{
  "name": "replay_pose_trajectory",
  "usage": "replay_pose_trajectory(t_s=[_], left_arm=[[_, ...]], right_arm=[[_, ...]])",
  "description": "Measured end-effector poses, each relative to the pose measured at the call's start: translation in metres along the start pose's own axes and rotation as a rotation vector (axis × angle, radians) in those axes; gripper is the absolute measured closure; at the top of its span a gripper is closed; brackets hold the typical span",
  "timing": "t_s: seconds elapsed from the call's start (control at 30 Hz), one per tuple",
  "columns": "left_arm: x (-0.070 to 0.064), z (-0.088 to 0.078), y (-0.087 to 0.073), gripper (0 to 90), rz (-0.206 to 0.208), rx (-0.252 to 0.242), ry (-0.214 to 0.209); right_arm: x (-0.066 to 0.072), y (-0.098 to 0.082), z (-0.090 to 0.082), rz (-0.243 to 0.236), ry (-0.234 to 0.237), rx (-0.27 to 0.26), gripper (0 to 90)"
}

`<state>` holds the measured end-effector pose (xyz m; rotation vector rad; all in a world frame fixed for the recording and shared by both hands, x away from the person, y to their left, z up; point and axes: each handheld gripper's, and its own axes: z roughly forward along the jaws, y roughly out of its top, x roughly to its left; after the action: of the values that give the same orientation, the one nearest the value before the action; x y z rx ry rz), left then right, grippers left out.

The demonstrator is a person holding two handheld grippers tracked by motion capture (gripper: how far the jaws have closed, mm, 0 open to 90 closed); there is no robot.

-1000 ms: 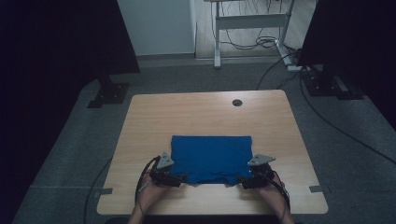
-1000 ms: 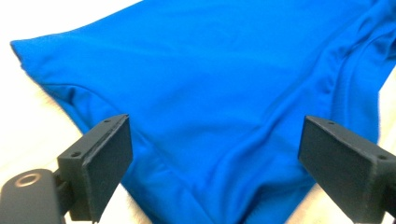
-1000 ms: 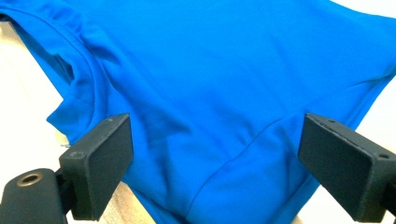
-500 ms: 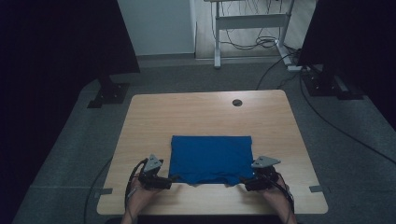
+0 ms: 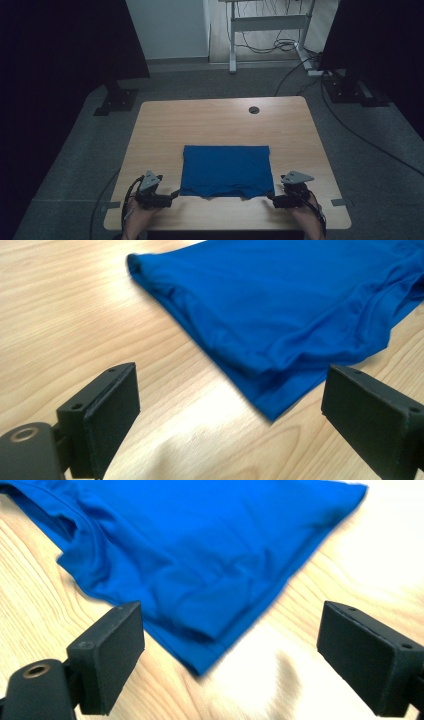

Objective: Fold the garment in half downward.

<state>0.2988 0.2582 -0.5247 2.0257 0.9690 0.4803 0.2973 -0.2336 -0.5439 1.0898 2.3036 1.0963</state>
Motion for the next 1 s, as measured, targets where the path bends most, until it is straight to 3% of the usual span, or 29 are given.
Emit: replay_pose_trajectory(t_s=[0.2, 0.47, 0.63, 1.0], left_arm=[[0.008, -0.007, -0.017, 8.8, -0.035, 0.024, 0.029], [0.009, -0.003, -0.033, 8.8, -0.043, 0.087, 0.053], [0.007, 0.002, -0.034, 8.5, -0.03, 0.127, 0.076], [0.005, 0.002, -0.034, 7.9, -0.039, 0.129, 0.091]], right_arm=[[-0.007, -0.015, -0.008, 0.027, -0.029, 0.02, 11.5], [-0.014, -0.033, -0.015, 0.062, -0.06, 0.041, 10.9], [-0.015, -0.036, -0.015, 0.071, -0.065, 0.055, 10.1], [-0.015, -0.036, -0.015, 0.075, -0.071, 0.056, 9.2]])
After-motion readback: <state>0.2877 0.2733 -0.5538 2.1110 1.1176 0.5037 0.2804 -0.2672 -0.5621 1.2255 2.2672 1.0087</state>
